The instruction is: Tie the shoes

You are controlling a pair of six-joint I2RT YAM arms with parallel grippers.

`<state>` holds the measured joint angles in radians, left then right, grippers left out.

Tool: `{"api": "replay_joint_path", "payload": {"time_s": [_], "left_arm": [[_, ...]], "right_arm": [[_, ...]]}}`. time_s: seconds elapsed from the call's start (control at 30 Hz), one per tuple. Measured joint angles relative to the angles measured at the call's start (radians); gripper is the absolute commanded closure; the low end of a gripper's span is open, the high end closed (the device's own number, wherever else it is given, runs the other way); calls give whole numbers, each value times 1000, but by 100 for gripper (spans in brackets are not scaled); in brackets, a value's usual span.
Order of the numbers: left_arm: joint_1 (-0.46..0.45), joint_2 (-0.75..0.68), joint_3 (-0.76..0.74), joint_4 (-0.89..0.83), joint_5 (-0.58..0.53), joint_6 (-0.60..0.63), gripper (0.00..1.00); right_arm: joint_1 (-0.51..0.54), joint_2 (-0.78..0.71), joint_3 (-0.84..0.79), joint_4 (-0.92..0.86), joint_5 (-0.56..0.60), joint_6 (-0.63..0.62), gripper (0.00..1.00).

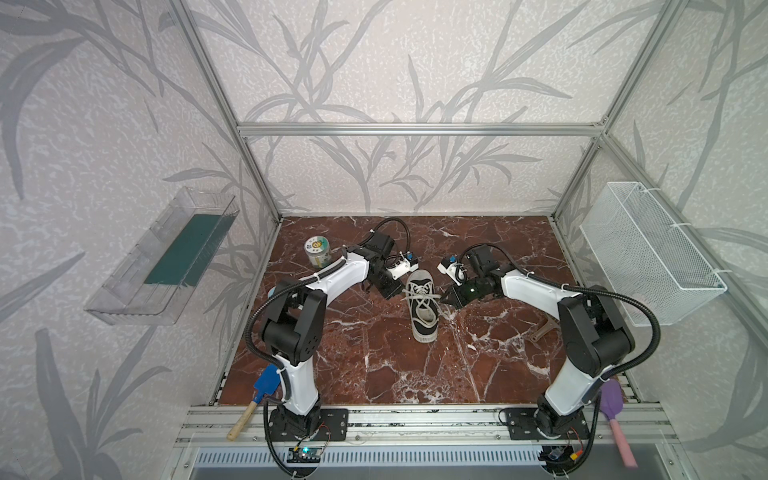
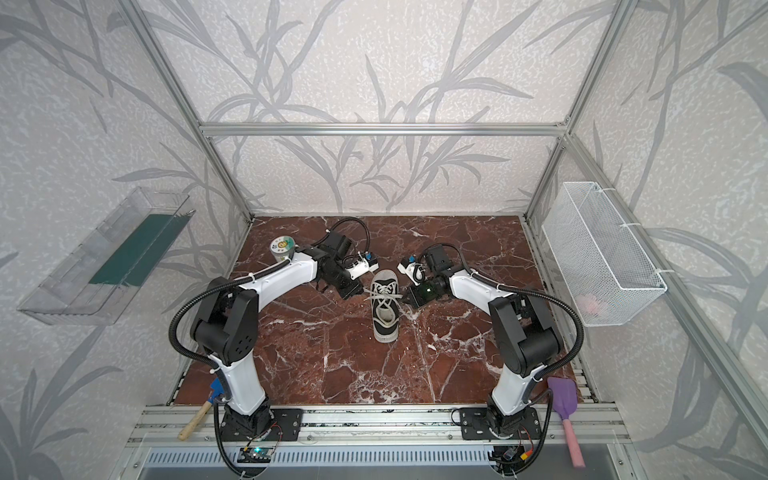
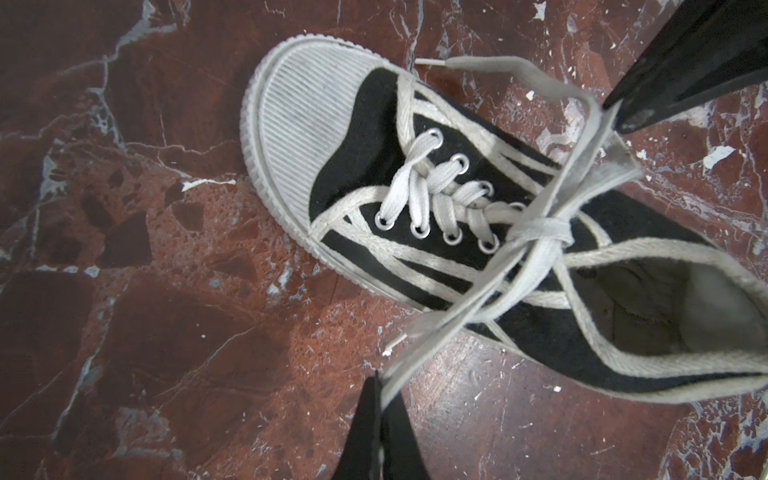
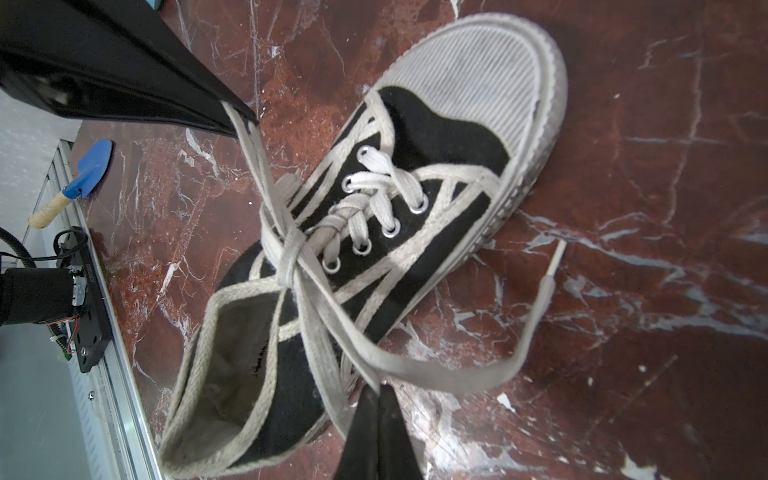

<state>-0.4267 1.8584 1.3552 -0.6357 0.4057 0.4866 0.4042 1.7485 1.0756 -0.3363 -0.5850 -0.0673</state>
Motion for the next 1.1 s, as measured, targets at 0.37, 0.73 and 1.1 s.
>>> {"api": "replay_joint_path", "payload": {"time_s": [0.37, 0.73, 1.1], "left_arm": [[0, 0, 0, -1, -16, 0, 100], [0, 0, -8, -3, -19, -8, 100], [5, 0, -23, 0, -13, -16, 100]], "right_arm": [[0, -2, -34, 0, 17, 2, 100], [-10, -5, -50, 6, 30, 19, 100], [-26, -13, -60, 16, 35, 35, 100]]}}
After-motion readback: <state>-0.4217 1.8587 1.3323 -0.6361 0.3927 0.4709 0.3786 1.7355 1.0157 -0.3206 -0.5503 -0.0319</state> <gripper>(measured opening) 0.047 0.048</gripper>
